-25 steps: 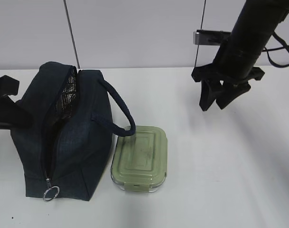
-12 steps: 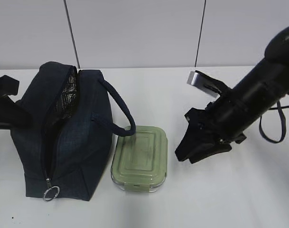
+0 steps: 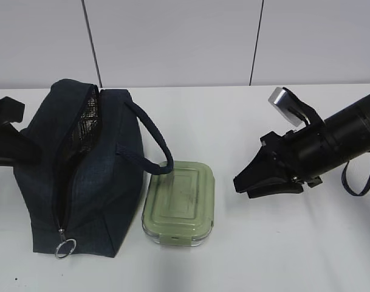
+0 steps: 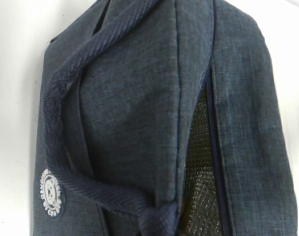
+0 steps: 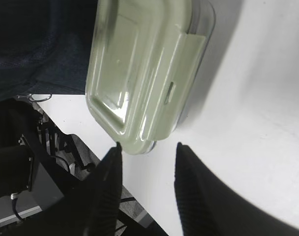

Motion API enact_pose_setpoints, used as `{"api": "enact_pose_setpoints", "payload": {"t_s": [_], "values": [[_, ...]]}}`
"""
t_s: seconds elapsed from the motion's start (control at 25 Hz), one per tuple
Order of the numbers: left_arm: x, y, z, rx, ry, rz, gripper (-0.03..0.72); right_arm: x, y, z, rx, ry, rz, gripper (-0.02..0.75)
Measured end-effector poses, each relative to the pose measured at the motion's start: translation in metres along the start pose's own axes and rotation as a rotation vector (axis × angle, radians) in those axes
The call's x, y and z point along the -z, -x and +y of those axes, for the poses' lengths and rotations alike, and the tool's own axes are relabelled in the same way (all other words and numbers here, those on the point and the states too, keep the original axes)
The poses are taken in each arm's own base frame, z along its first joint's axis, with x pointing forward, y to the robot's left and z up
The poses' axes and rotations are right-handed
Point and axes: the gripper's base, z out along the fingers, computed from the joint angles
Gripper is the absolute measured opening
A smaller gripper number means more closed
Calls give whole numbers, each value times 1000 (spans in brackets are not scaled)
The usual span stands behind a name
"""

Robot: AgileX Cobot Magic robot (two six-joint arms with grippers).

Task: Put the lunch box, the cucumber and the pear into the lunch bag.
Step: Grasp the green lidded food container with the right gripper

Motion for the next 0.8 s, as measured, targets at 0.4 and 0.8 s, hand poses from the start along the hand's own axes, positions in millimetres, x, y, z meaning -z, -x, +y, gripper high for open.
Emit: {"api": "enact_pose_setpoints", "payload": {"t_s": [0.4, 0.8], "values": [[0, 0, 0, 0, 0, 1, -15, -4, 5, 0, -32, 46, -44, 300], [0, -1, 0, -1, -2, 8, -15, -44, 2, -14, -73, 89, 0, 609]]}}
